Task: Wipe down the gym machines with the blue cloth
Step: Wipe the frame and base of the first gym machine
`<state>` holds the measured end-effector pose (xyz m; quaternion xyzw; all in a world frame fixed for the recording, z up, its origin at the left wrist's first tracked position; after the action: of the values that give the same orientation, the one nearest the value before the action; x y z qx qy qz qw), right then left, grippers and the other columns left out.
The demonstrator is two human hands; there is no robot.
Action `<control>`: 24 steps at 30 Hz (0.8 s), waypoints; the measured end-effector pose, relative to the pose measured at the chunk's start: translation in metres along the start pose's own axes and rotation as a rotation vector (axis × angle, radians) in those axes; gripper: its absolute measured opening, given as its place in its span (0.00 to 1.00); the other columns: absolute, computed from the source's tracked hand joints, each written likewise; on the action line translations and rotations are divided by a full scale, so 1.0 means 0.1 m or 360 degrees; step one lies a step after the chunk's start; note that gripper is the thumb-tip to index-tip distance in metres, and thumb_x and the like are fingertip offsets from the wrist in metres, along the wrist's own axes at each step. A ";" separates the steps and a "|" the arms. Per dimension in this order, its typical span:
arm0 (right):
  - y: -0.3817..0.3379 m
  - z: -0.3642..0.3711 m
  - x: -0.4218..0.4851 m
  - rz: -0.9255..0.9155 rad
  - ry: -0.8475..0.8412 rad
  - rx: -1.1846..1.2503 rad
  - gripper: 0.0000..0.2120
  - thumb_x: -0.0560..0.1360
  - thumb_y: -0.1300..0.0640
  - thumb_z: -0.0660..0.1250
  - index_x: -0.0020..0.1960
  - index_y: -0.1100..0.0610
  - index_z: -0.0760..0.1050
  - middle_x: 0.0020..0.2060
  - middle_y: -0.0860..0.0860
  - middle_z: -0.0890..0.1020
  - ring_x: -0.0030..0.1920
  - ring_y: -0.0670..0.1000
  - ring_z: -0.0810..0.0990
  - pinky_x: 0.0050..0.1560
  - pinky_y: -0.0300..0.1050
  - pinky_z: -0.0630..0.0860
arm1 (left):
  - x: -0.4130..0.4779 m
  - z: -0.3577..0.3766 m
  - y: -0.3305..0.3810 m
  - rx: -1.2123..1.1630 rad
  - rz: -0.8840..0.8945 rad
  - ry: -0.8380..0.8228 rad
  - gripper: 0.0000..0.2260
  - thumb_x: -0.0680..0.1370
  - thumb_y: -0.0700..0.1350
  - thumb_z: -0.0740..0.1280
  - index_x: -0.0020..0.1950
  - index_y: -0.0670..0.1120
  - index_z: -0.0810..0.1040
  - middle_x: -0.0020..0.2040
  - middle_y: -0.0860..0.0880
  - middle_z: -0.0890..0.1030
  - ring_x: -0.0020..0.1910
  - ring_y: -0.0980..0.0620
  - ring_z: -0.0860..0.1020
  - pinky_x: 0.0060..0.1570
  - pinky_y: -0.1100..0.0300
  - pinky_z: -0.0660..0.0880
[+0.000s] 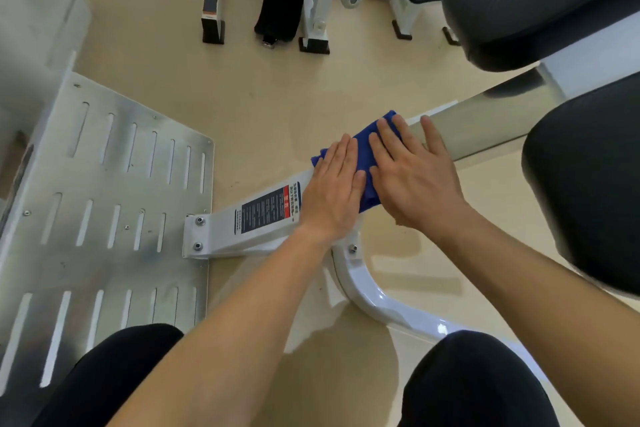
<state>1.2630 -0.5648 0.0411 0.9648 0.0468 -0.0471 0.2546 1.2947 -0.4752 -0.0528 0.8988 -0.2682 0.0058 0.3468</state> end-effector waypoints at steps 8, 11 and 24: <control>-0.35 0.13 -0.39 -0.0110 0.0055 0.0017 0.28 0.84 0.50 0.48 0.79 0.63 0.58 0.78 0.62 0.58 0.79 0.61 0.54 0.77 0.61 0.46 | -0.53 0.19 -0.19 -0.0063 0.0013 0.0004 0.26 0.84 0.50 0.43 0.80 0.41 0.50 0.81 0.45 0.50 0.80 0.51 0.49 0.78 0.52 0.52; -0.42 0.12 0.05 -0.0046 -0.0024 -0.0016 0.31 0.83 0.46 0.42 0.80 0.62 0.53 0.80 0.61 0.54 0.80 0.60 0.50 0.77 0.61 0.41 | -0.23 0.12 -0.44 -0.0022 -0.0022 -0.0053 0.27 0.83 0.51 0.41 0.80 0.40 0.51 0.81 0.44 0.52 0.80 0.50 0.50 0.77 0.51 0.52; -0.99 0.31 0.28 -0.0351 -0.0232 -0.0044 0.32 0.82 0.43 0.38 0.81 0.58 0.47 0.81 0.57 0.49 0.80 0.57 0.47 0.77 0.60 0.42 | -0.62 0.26 -1.04 -0.0082 -0.0327 -0.0102 0.24 0.85 0.49 0.45 0.81 0.42 0.50 0.81 0.47 0.51 0.80 0.51 0.49 0.77 0.50 0.51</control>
<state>1.2776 -0.4927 -0.0369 0.9442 0.1346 -0.1442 0.2639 1.2870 -0.3980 -0.1494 0.9120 -0.1856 -0.0654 0.3598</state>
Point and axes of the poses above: each hand's wrist, its own x-axis towards the middle knuckle, its own z-axis out of the palm, y = z × x, the point moved 6 cm from there along x, towards the middle knuckle
